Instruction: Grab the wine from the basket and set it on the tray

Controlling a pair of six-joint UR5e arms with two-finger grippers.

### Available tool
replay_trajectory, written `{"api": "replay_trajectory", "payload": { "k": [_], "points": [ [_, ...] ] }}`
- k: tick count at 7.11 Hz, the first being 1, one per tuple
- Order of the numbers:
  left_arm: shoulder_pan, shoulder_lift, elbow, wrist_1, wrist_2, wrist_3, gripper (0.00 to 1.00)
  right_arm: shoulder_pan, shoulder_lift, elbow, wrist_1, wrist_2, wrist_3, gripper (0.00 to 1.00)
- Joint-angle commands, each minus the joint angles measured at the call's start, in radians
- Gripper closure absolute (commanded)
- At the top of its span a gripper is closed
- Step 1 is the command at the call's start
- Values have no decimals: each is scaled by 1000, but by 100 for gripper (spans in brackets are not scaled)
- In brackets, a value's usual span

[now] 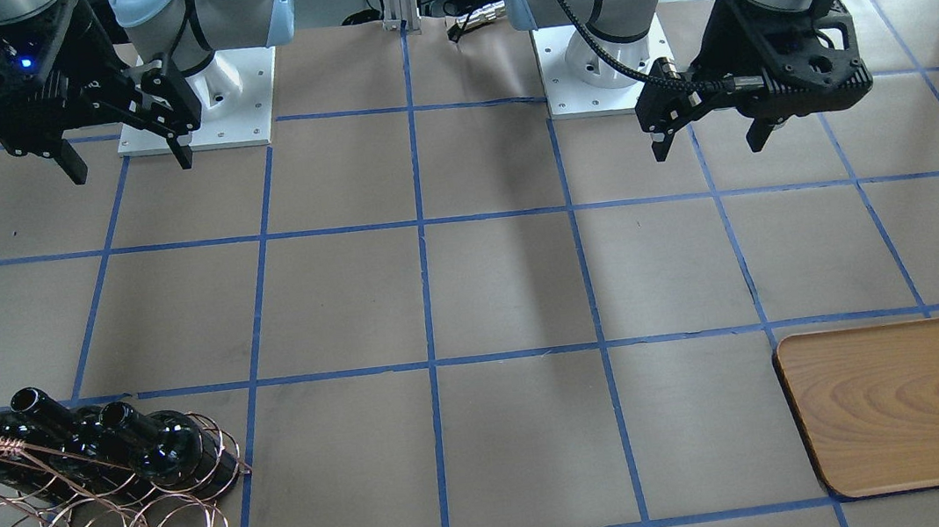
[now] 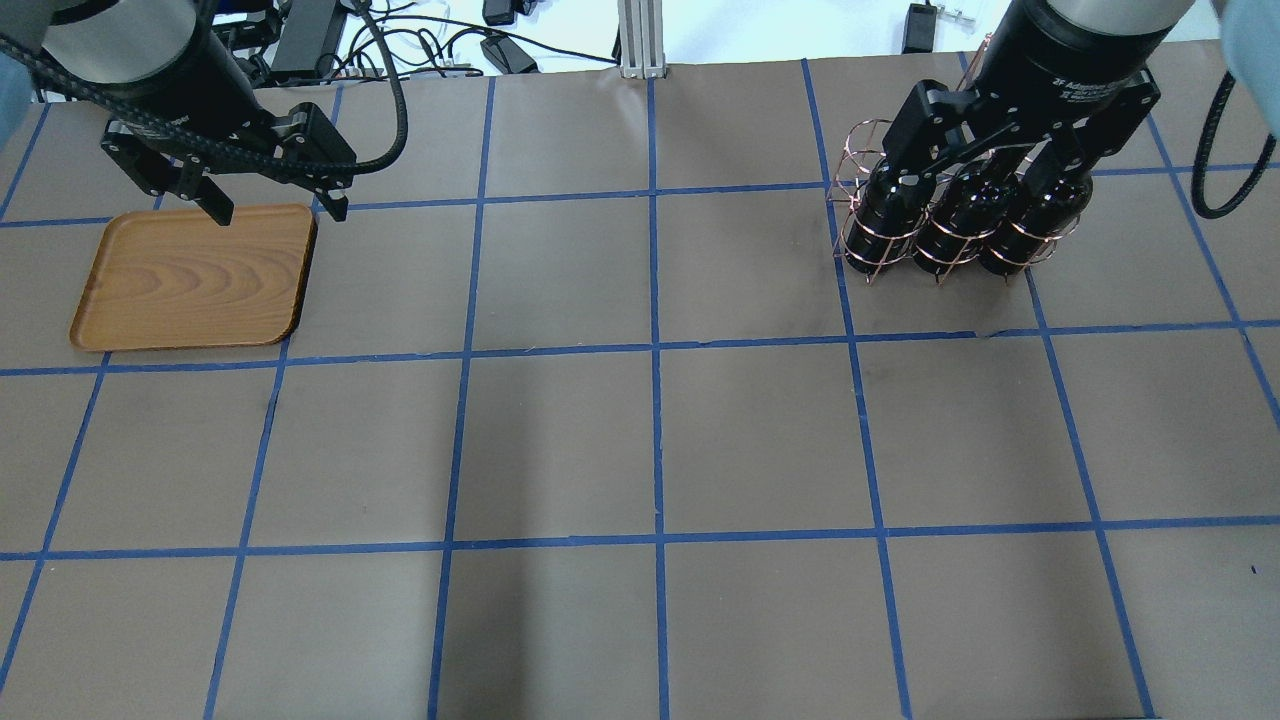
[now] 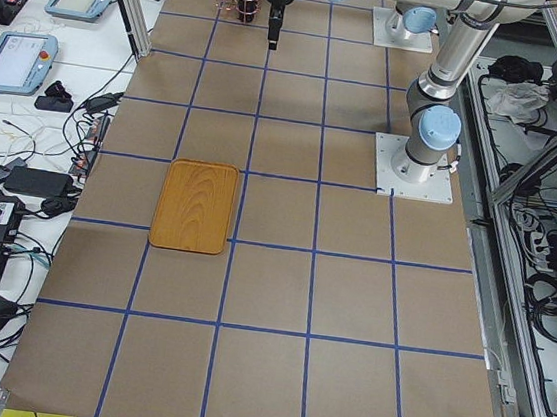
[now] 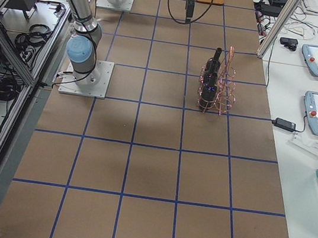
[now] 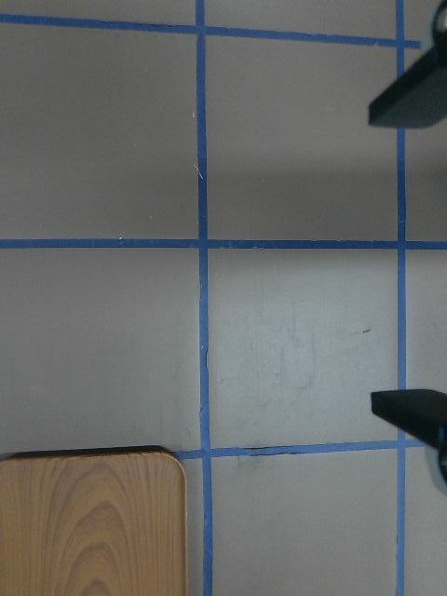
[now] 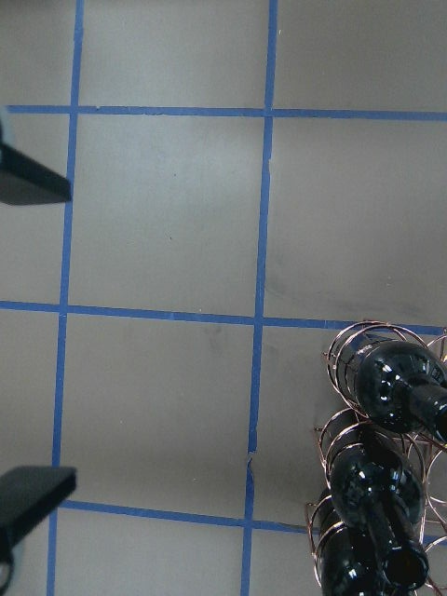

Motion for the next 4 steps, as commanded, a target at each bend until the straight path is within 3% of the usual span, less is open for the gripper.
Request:
{"api": "replay_trajectory", "payload": {
  "k": [1,4],
  "points": [
    [-1,-2,0,0,-1,1,0,-1,0,0,0,1,0,0],
    [0,-4,0,0,-1,-1,0,-12,28,-17,-7,-5,-2,0]
  ]
}}
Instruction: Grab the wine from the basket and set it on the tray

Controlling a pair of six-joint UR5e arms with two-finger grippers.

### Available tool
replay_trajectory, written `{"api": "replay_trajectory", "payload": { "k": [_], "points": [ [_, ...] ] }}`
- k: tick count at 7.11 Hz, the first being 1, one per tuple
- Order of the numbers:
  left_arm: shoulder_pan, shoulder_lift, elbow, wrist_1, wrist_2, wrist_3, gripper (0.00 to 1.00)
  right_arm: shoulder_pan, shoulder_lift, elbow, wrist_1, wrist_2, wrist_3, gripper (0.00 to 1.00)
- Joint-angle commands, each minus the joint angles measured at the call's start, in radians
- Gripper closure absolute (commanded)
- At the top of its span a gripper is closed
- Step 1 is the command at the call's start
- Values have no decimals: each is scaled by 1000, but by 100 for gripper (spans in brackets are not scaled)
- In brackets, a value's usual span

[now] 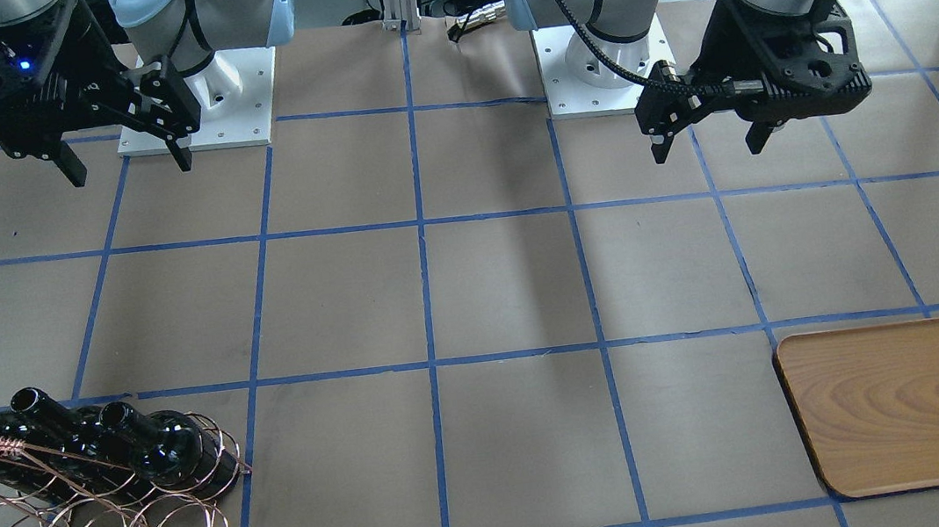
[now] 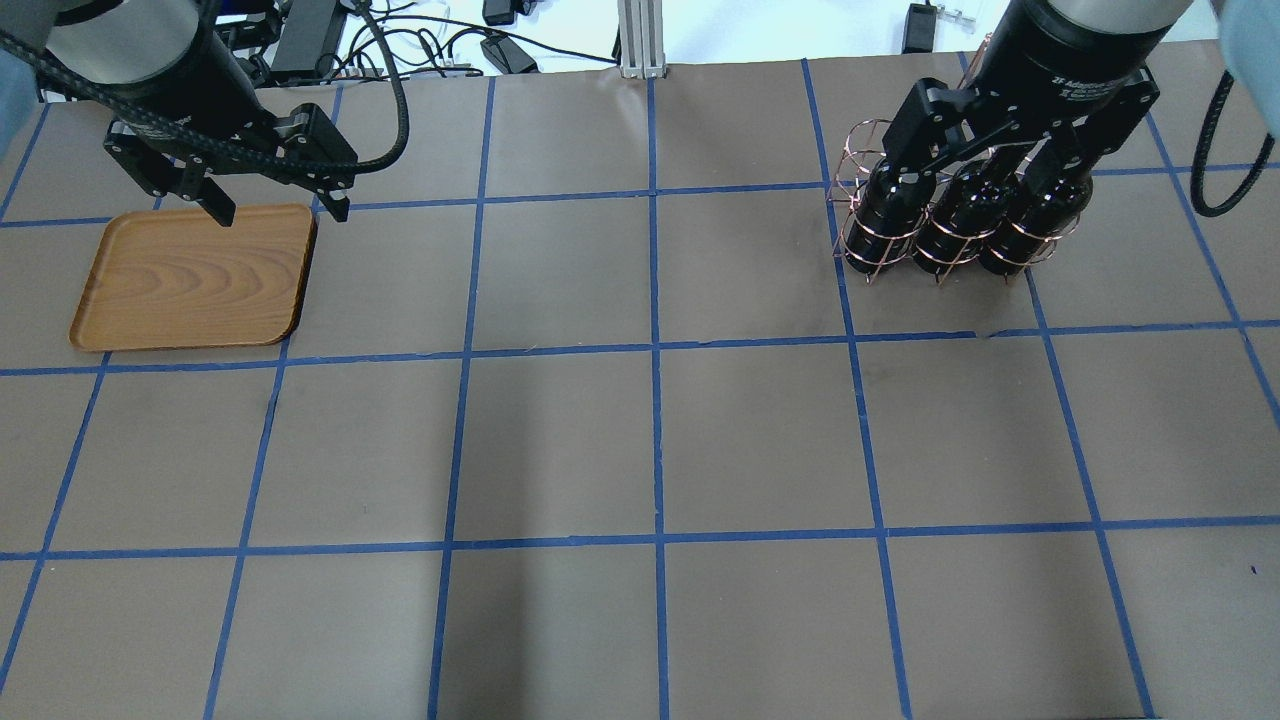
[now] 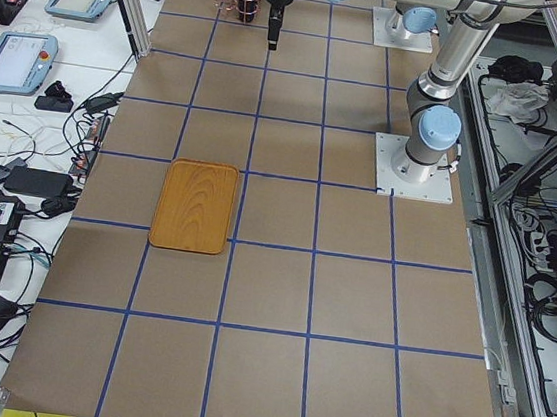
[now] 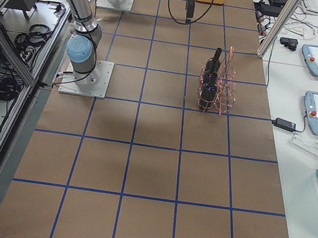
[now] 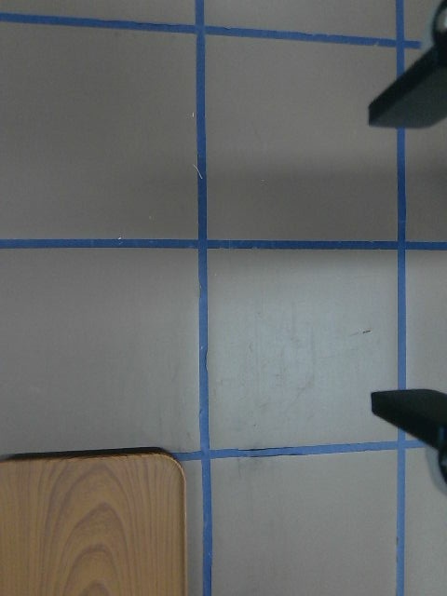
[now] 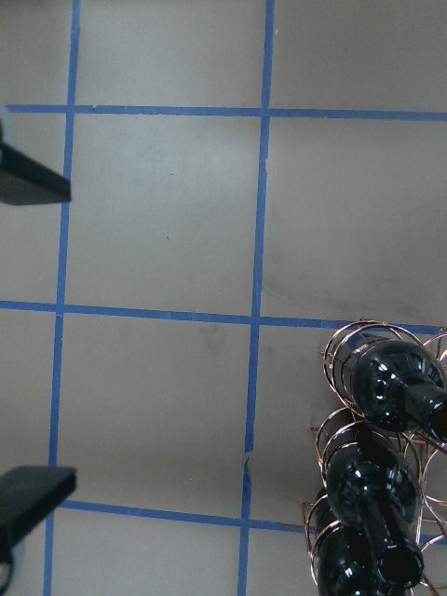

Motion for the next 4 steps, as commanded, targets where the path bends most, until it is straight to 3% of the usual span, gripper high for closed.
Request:
{"api": "replay_trajectory", "payload": {
  "k": [1,3,4],
  "points": [
    [0,-3,0,0,-5,-2,0,-26,62,-56,-3,-3,0,0],
    [0,-3,0,2,-9,-5,0,-77,176,-151,-24,-7,-15,0],
    [0,-3,0,3,-11,-5,0,-95,252,-152,-126,-9,-23,0]
  ]
}}
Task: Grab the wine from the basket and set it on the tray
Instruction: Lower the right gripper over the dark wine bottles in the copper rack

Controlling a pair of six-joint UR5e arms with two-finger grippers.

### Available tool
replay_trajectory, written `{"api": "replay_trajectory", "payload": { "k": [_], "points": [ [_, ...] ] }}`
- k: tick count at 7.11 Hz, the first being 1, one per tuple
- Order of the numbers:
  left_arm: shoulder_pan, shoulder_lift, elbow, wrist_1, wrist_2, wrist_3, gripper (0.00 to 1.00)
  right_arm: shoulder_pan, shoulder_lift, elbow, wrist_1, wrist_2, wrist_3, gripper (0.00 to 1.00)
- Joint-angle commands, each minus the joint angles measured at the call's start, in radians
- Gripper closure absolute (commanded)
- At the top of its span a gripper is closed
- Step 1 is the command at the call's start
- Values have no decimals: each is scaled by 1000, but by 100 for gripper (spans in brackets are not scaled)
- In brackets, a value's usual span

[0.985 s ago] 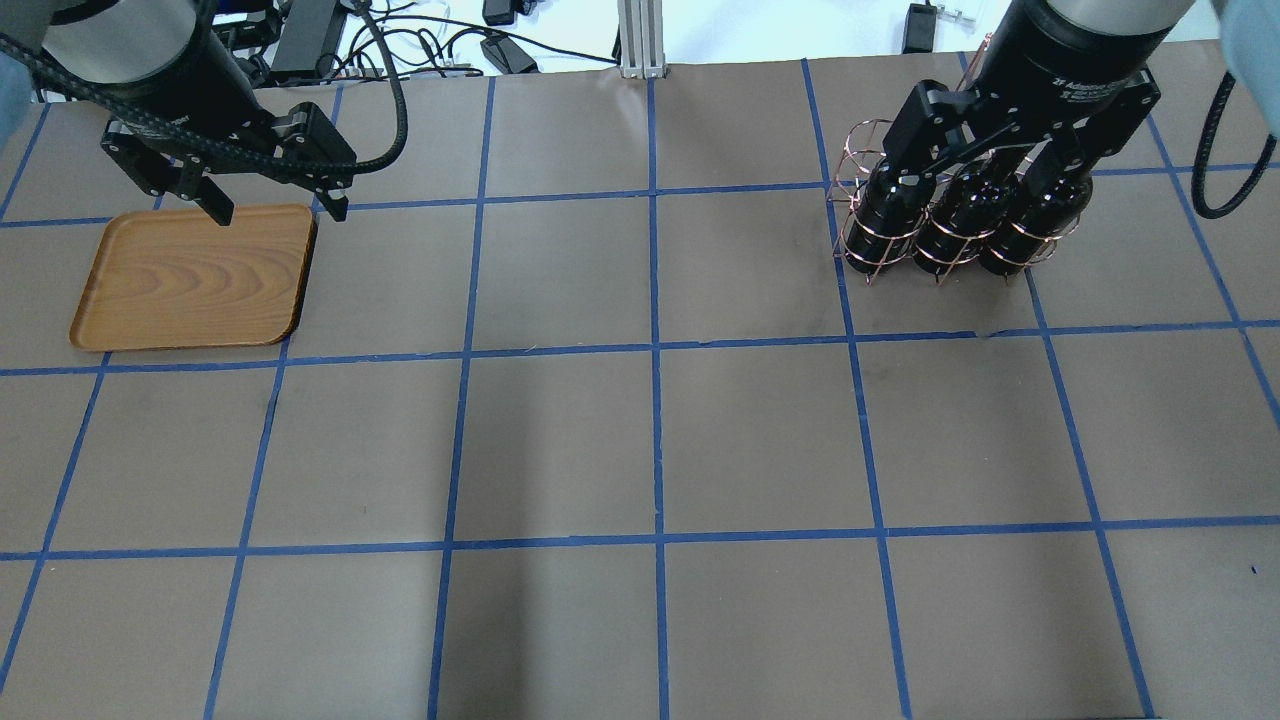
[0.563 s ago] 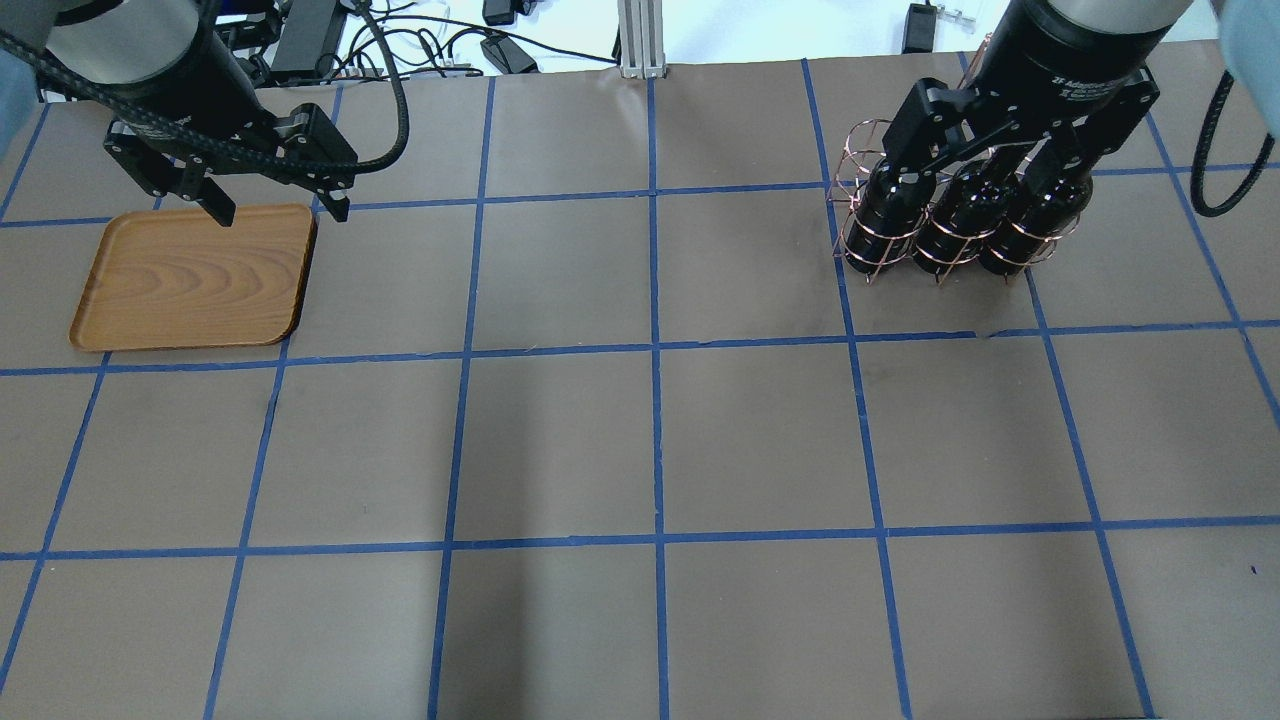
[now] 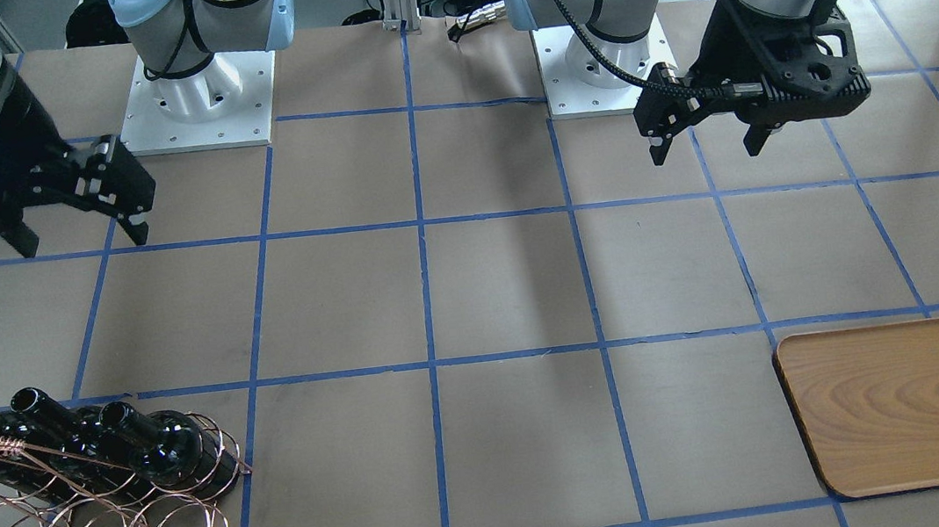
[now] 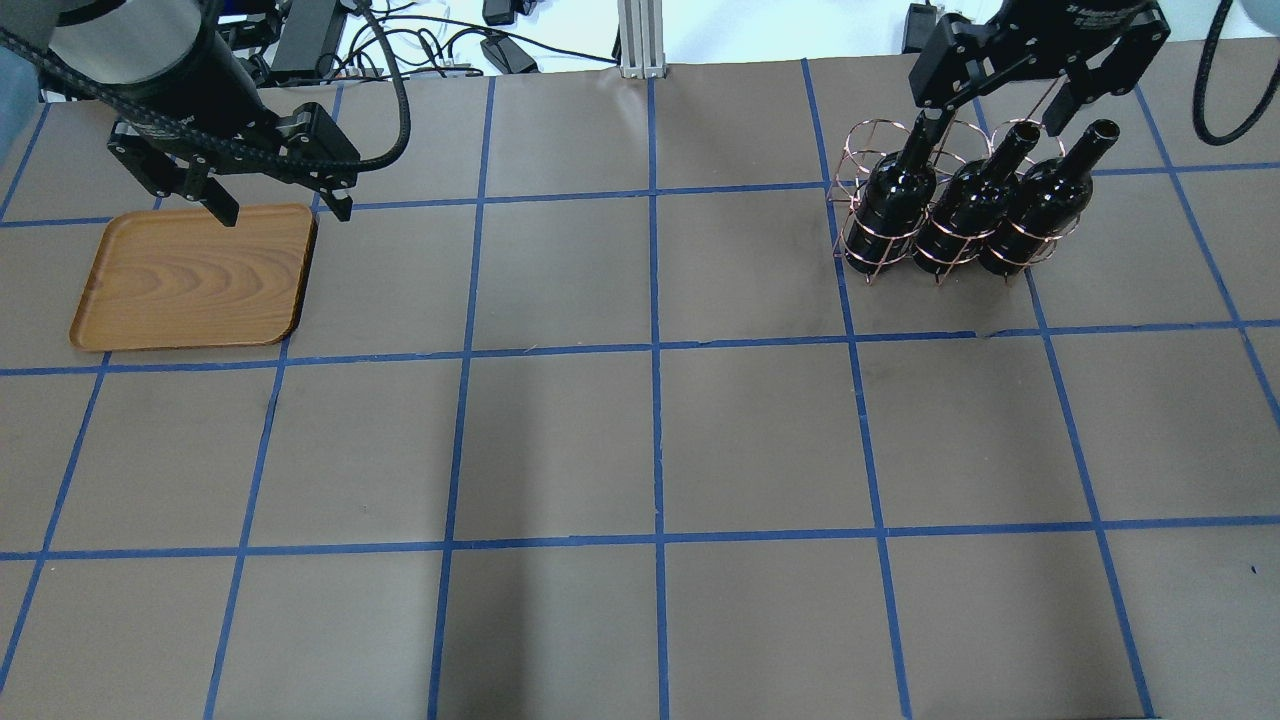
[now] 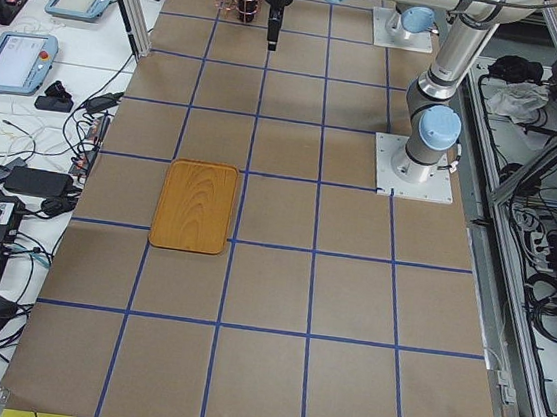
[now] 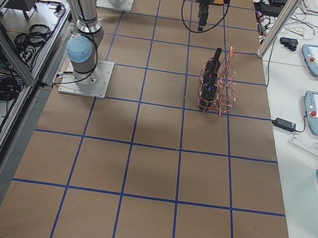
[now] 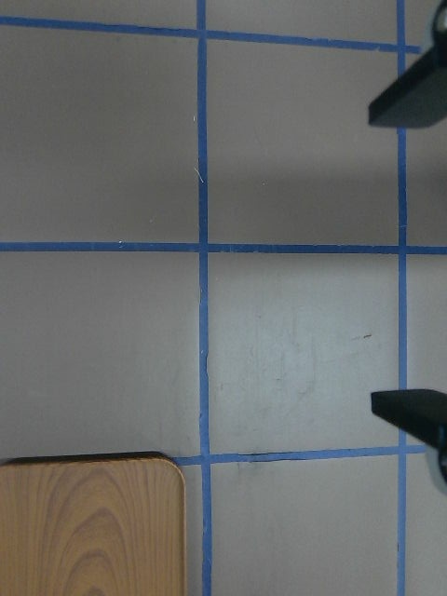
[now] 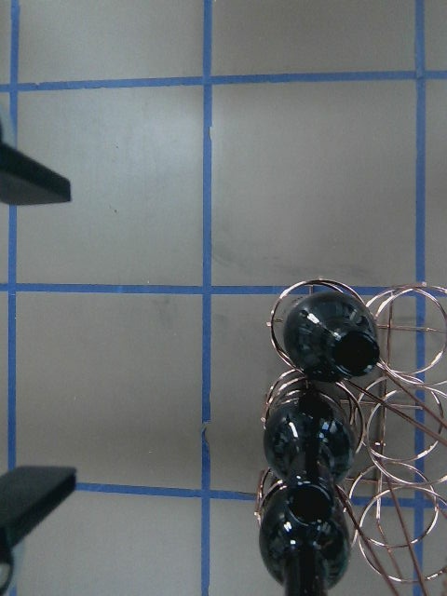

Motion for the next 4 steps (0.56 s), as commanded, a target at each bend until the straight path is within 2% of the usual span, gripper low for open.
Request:
{"api": "replay_trajectory", "payload": {
  "k": [1,4],
  "points": [
    [0,0,0,1,7,-1,0,-34,146,-18,-150,-6,-19,0],
    [2,3,0,1,10,2,0,-105,210,0,-186,-24,-163,2]
  ]
}}
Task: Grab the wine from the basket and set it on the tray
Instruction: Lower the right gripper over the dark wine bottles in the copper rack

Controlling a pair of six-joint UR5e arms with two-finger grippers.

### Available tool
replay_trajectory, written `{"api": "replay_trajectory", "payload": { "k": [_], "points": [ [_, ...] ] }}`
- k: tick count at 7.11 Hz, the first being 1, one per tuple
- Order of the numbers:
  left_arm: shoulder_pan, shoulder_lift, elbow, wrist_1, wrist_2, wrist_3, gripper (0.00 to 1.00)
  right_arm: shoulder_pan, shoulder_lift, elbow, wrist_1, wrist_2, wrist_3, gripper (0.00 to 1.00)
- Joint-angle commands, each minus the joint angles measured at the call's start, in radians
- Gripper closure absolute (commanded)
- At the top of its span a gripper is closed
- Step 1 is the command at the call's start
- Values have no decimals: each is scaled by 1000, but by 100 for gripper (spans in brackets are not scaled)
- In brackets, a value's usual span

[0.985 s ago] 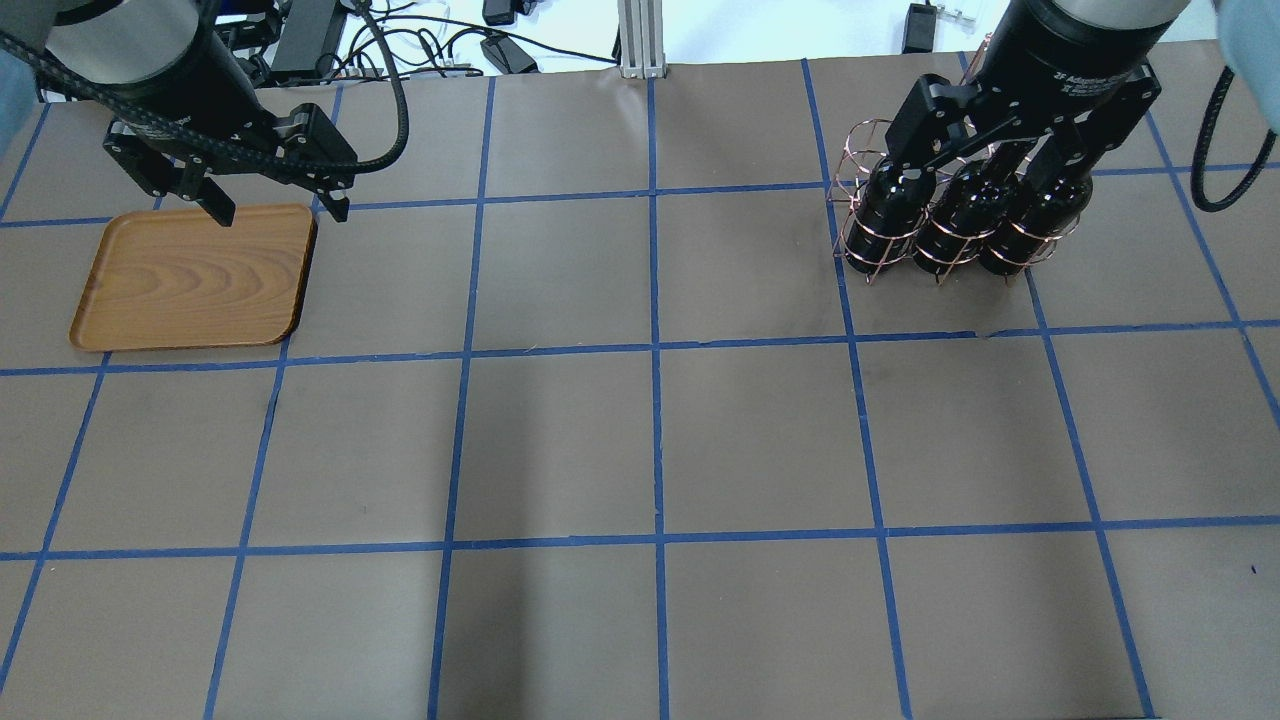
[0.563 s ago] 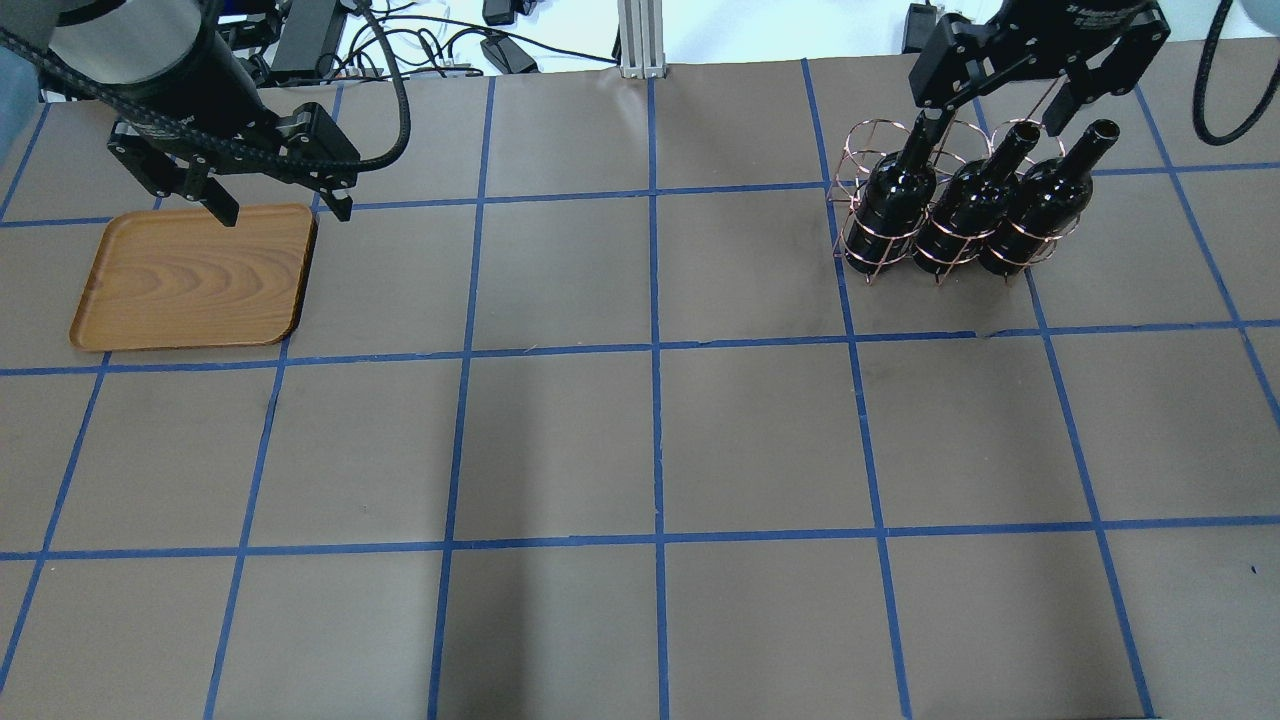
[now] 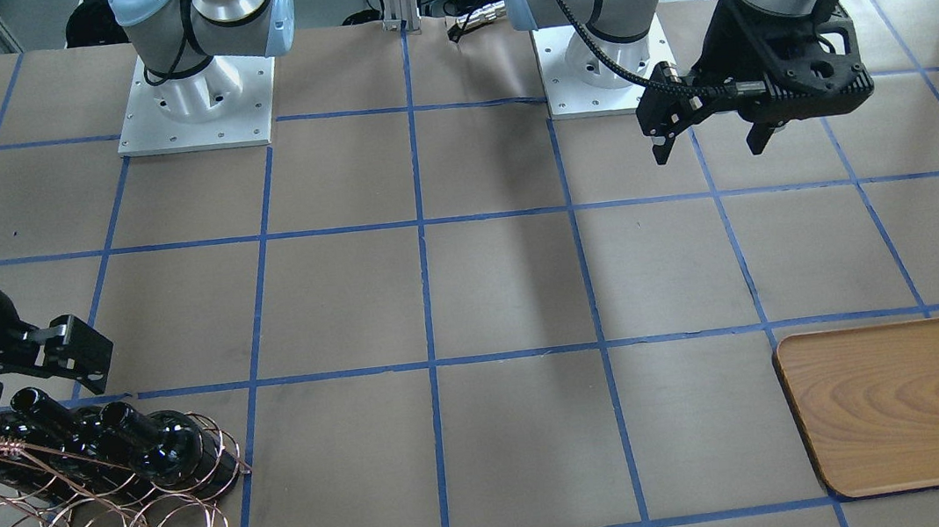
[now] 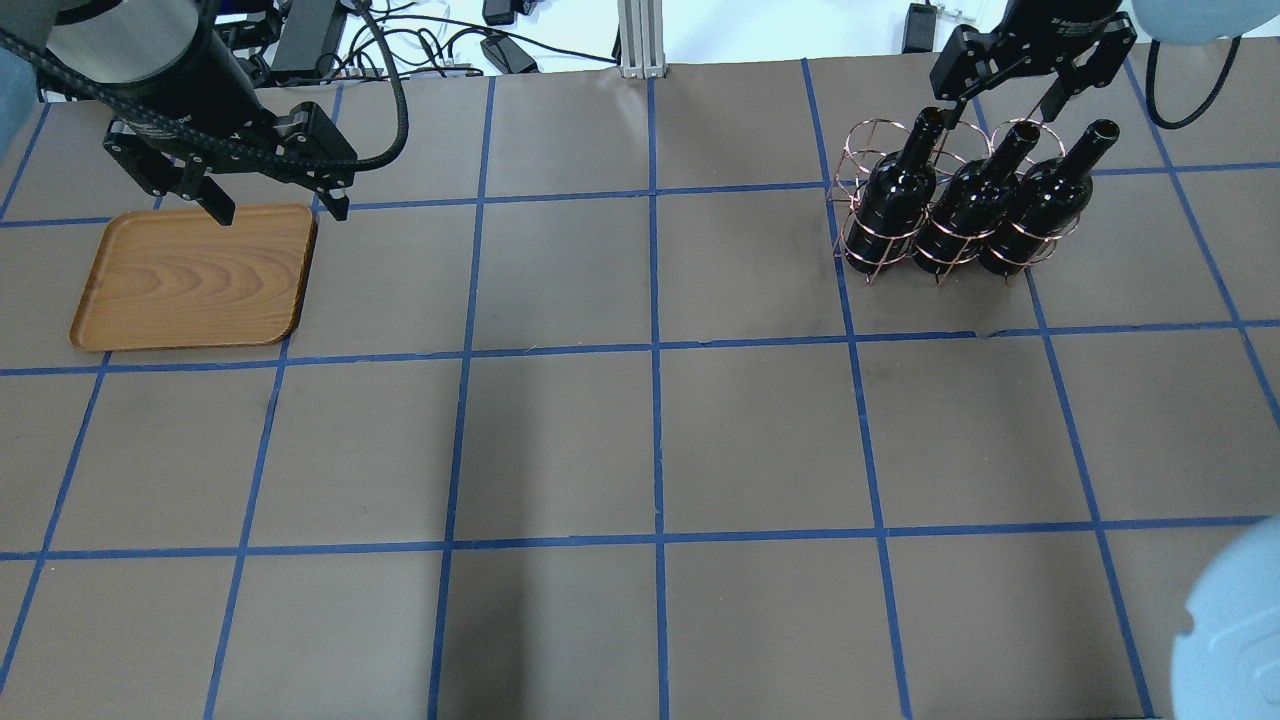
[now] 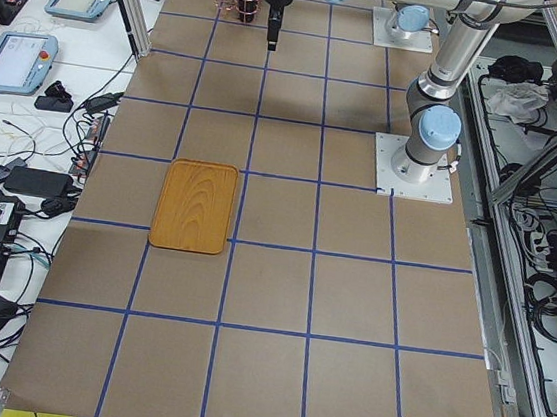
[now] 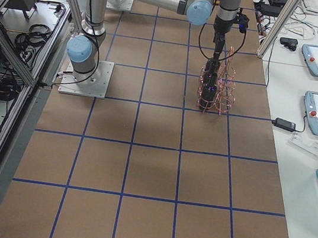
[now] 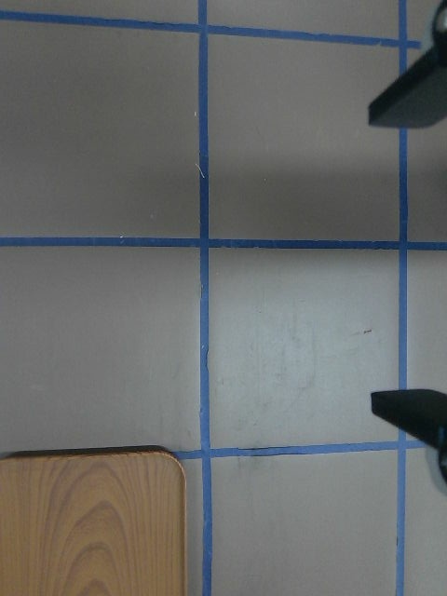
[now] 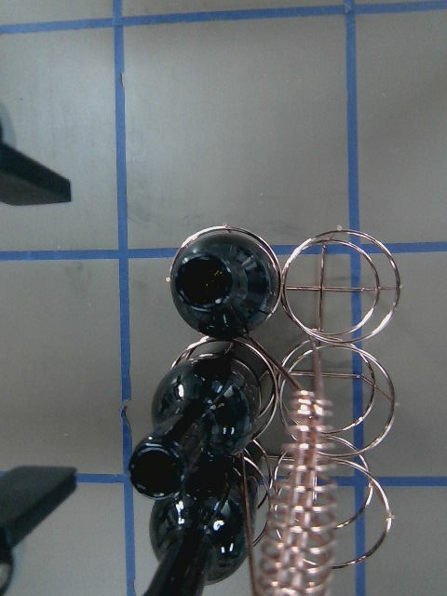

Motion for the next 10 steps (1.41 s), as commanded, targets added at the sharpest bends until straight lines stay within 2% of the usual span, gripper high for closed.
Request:
{"api": "replay_trajectory", "payload": {
  "k": [1,2,4,5,7,9,10],
  "points": [
    [0,0,0,0,-2,1,0,-22,38,6,-35,1,-46,3],
    [0,0,0,0,-4,1,0,-22,55,8,-59,1,-46,7],
    [0,0,0,-1,1,1,0,-22,63,17,-59,-7,-46,30],
    [0,0,0,-1,2,6,0,-22,63,25,-59,-7,-46,37],
    [0,0,0,-3,3,7,0,-22,63,34,-53,-11,-46,37],
    [0,0,0,-3,3,7,0,-22,63,35,-46,-34,-47,48],
    [0,0,-2,-1,3,7,0,-22,63,35,-39,-43,-47,48]
  ]
}}
